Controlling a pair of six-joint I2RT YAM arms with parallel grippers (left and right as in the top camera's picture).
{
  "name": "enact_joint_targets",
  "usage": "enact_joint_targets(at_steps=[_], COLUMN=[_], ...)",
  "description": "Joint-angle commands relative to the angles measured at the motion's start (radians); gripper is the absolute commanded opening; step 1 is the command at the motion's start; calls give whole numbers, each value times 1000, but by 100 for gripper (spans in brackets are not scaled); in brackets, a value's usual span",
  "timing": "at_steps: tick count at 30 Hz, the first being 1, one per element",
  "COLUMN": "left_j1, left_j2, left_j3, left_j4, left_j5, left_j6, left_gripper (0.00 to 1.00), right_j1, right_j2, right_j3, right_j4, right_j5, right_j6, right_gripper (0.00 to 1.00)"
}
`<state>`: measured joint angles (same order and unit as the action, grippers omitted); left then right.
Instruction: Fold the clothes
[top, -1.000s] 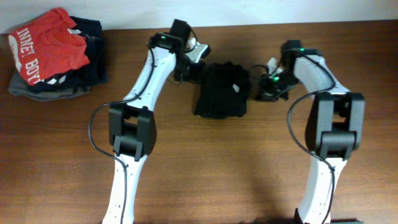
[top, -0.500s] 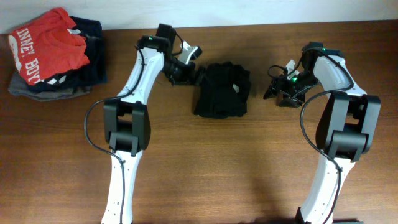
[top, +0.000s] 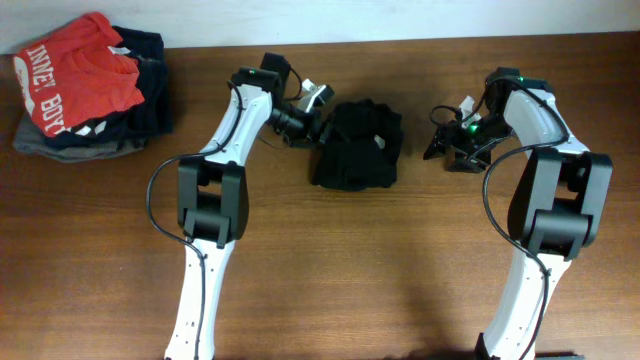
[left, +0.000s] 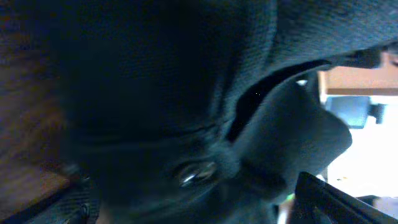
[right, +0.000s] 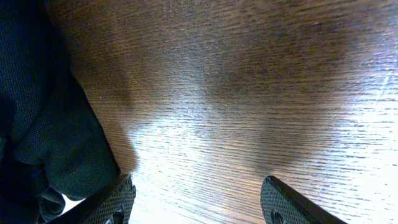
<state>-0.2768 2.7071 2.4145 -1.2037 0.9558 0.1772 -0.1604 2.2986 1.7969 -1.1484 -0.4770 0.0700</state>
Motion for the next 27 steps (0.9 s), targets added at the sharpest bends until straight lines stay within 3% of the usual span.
enact_joint_targets(at_steps=[1,17,18,19,20,22,25,27], left_j1=[-16,-107,-108,-109,-109,-109,-109,-109], left_j2=[60,92,92,92,92,92,92,92], left_j3=[8,8,8,8,8,8,8,8], left_j4=[-1,70,75,77,79,78,79,79], left_j5=[62,62,62,62,62,62,62,62], left_j6=[17,-27,-27,-27,-27,-26,-26,-26], left_gripper=[99,98,89,68,60,55,25,14], right_j1=[3,97,103,106,108,109,108,109], right_j2=[-5,-5,-5,-5,-5,-5,-5,-5], right_j3=[17,17,17,17,17,17,17,17], right_j4=[0,60,64,66,68,68,67,67], right_j5=[-10,-28,-28,-28,-28,-28,-28,-28], right_j6=[-14,-10,-10,-10,-10,-10,-10,-10], right_gripper=[70,70,70,70,70,70,70,70])
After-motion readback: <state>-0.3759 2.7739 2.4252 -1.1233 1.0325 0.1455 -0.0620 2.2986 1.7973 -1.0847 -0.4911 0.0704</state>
